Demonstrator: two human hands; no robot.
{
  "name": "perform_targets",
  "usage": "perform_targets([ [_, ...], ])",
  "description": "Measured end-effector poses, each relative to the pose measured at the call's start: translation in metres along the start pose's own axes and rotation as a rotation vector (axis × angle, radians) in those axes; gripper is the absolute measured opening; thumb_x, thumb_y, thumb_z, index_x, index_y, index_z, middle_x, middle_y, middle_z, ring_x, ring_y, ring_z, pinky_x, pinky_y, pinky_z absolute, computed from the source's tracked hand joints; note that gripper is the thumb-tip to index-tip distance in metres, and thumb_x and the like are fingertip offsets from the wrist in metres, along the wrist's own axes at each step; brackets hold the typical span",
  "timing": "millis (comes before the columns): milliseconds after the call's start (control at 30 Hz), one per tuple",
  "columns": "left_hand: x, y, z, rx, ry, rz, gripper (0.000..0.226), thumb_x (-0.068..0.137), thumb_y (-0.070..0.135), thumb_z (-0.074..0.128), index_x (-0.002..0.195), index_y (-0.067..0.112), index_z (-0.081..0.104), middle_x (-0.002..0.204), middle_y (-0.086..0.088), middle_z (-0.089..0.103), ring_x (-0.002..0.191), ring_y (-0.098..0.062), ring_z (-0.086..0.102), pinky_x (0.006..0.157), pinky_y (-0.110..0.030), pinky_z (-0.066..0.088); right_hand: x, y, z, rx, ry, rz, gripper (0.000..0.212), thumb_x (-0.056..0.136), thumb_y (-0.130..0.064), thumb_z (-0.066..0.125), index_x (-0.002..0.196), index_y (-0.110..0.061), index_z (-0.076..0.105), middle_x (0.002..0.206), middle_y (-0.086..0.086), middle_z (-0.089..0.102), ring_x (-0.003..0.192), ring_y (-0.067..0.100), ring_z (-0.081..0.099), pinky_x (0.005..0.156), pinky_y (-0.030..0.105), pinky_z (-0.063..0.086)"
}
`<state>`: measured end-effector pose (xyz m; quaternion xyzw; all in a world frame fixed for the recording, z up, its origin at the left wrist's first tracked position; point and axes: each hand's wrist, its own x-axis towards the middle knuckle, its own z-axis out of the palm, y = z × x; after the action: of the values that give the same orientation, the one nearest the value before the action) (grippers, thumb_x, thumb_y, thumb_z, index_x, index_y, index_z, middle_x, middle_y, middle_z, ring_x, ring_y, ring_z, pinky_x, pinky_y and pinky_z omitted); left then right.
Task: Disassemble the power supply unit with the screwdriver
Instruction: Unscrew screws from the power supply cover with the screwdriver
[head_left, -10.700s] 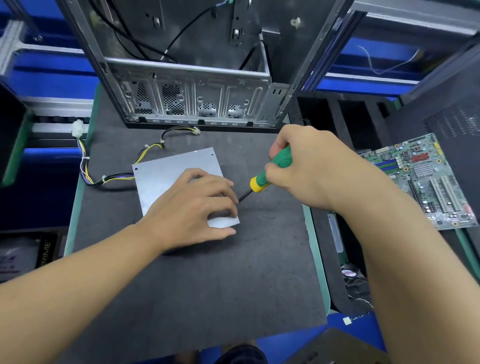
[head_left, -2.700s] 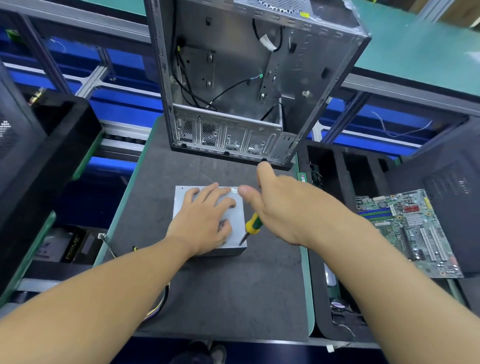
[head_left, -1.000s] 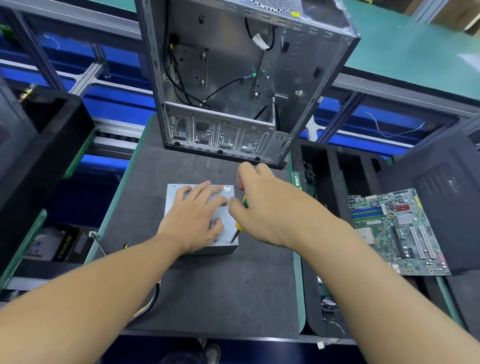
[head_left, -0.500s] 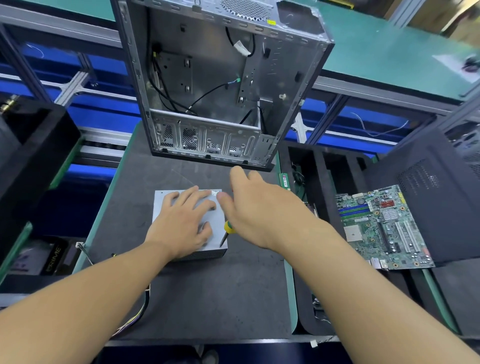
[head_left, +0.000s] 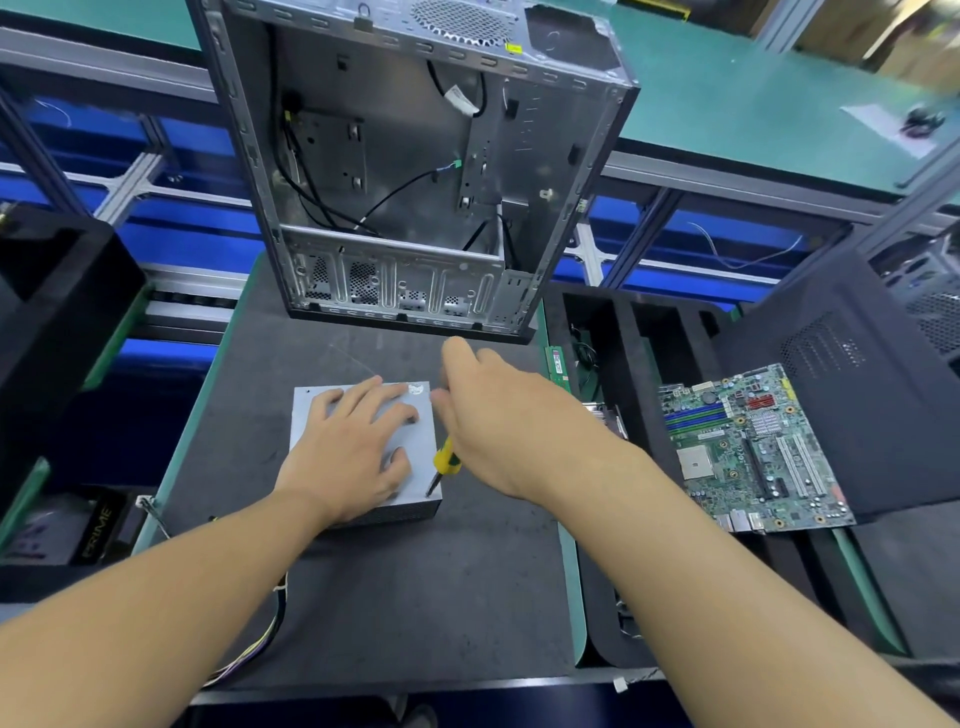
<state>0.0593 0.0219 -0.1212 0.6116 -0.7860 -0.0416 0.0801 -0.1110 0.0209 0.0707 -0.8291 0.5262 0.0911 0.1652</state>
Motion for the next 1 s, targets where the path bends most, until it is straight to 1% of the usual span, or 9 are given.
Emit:
perform_targets([
  [200, 0.0003, -0.0012, 0.0034, 0.001, 0.001, -0.005, 0.043, 0.084, 0.041, 0.046, 0.124, 0.029, 0.053, 0.146, 0.007, 0.043, 0.142, -0.020, 0.032, 0.109, -0.044, 0.026, -0.0020, -0.0002, -0.0060, 0.107, -0.091, -0.046, 0.021, 0.091, -0.025, 0.047, 0.108, -0.020, 0.037, 0.112, 0.000, 0.036, 0.104, 0.023, 0.039, 0.074, 0.039, 0.042],
  [333, 0.0003, -0.0019, 0.0032, -0.010, 0.002, -0.008, 0.041, 0.084, 0.040, 0.045, 0.124, 0.031, 0.049, 0.146, 0.008, 0.042, 0.143, -0.019, 0.031, 0.109, -0.045, 0.027, -0.0002, 0.0002, -0.0026, 0.010, -0.017, 0.015, 0.019, 0.102, -0.040, 0.033, 0.103, -0.021, 0.033, 0.107, 0.002, 0.046, 0.086, 0.031, 0.054, 0.070, 0.041, 0.042],
  [467, 0.0002, -0.0005, 0.0000, -0.010, -0.011, -0.010, 0.043, 0.083, 0.041, 0.037, 0.123, 0.032, 0.052, 0.149, 0.009, 0.041, 0.144, -0.019, 0.030, 0.110, -0.044, 0.025, 0.0029, 0.0043, -0.0035, 0.026, -0.040, -0.050, 0.010, 0.099, -0.021, 0.040, 0.106, -0.021, 0.034, 0.108, 0.002, 0.046, 0.077, 0.027, 0.052, 0.059, 0.037, 0.037],
  [567, -0.0005, -0.0007, 0.0000, -0.010, -0.009, -0.008, 0.042, 0.084, 0.042, 0.038, 0.122, 0.033, 0.053, 0.148, 0.008, 0.041, 0.144, -0.019, 0.030, 0.111, -0.044, 0.024, 0.0033, 0.0049, -0.0098, 0.064, -0.120, -0.082, 0.024, 0.091, -0.022, 0.052, 0.110, -0.024, 0.037, 0.114, -0.002, 0.034, 0.096, 0.020, 0.040, 0.057, 0.031, 0.031],
  [667, -0.0002, -0.0010, 0.0010, -0.003, -0.014, -0.011, 0.041, 0.086, 0.042, 0.039, 0.124, 0.033, 0.051, 0.149, 0.009, 0.039, 0.145, -0.018, 0.027, 0.112, -0.043, 0.023, 0.0027, 0.0030, -0.0088, 0.038, -0.105, -0.067, 0.025, 0.092, -0.031, 0.052, 0.110, -0.023, 0.037, 0.115, -0.003, 0.033, 0.105, 0.021, 0.039, 0.067, 0.035, 0.039],
  [767, 0.0002, 0.0008, -0.0010, 0.001, -0.005, -0.004, 0.047, 0.084, 0.041, 0.036, 0.126, 0.028, 0.051, 0.147, 0.004, 0.043, 0.143, -0.021, 0.033, 0.110, -0.046, 0.028, 0.0015, 0.0002, -0.0036, -0.043, -0.027, -0.019, 0.022, 0.102, -0.044, 0.033, 0.104, -0.022, 0.032, 0.109, 0.000, 0.045, 0.086, 0.029, 0.053, 0.069, 0.040, 0.043],
  [867, 0.0004, 0.0003, -0.0020, 0.006, -0.011, -0.005, 0.046, 0.083, 0.041, 0.033, 0.124, 0.030, 0.051, 0.147, 0.006, 0.042, 0.143, -0.020, 0.031, 0.110, -0.045, 0.026, 0.0030, 0.0004, -0.0009, -0.114, 0.017, -0.071, 0.007, 0.101, -0.024, 0.037, 0.106, -0.020, 0.033, 0.105, 0.002, 0.050, 0.072, 0.028, 0.053, 0.057, 0.036, 0.033],
  [933, -0.0001, -0.0001, -0.0007, 0.006, 0.011, -0.002, 0.040, 0.085, 0.041, 0.039, 0.121, 0.029, 0.052, 0.145, 0.006, 0.043, 0.142, -0.020, 0.033, 0.109, -0.045, 0.028, 0.0028, -0.0002, -0.0037, -0.048, -0.045, -0.111, 0.017, 0.096, -0.021, 0.043, 0.111, -0.021, 0.036, 0.110, 0.000, 0.043, 0.079, 0.025, 0.049, 0.059, 0.036, 0.035],
  [1000, 0.0000, -0.0002, -0.0002, 0.011, 0.025, 0.007, 0.035, 0.085, 0.040, 0.048, 0.119, 0.028, 0.051, 0.143, 0.003, 0.045, 0.139, -0.022, 0.037, 0.107, -0.045, 0.030, 0.0021, -0.0032, -0.0082, 0.053, -0.123, -0.130, 0.026, 0.089, -0.023, 0.052, 0.112, -0.023, 0.039, 0.114, -0.002, 0.036, 0.098, 0.022, 0.042, 0.069, 0.039, 0.043],
])
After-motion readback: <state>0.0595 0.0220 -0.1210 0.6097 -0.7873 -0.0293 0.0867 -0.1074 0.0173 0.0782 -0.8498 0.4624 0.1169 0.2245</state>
